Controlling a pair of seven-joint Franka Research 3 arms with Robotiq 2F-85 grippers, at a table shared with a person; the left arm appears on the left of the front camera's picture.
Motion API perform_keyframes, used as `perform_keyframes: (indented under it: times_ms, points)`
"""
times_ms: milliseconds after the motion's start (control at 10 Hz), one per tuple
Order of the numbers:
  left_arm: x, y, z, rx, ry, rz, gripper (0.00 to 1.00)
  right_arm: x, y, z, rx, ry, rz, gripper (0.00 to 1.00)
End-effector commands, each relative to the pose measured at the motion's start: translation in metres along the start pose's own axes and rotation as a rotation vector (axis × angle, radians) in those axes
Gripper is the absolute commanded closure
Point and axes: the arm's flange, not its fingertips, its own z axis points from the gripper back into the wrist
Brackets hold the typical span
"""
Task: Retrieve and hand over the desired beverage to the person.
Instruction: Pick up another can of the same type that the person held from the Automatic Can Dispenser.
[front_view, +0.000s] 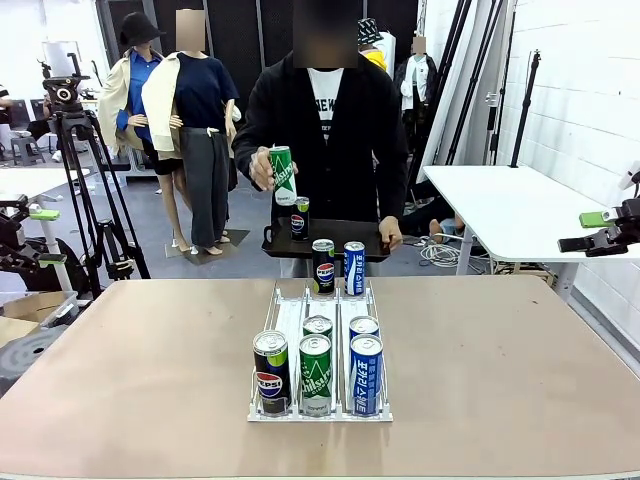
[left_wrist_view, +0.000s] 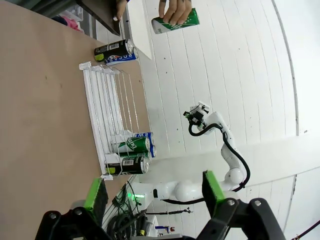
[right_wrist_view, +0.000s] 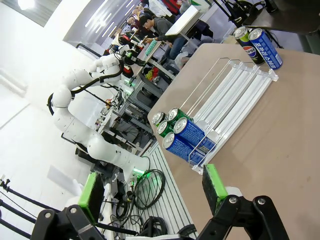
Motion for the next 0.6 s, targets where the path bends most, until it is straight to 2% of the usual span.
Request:
perform_keyframes:
  times_ms: [0,500]
  points:
    - [-0.0006,-0.0011,0.0009,-0.001,0.000,-0.006,0.00,-0.0009,0.0008,-0.0017,0.007,-0.004,0.012,0.00]
    - [-0.0006,-0.0011,0.0009,-0.001,0.000,-0.006,0.00,-0.0009,0.0008,-0.0017,0.007,-0.004,0.012,0.00]
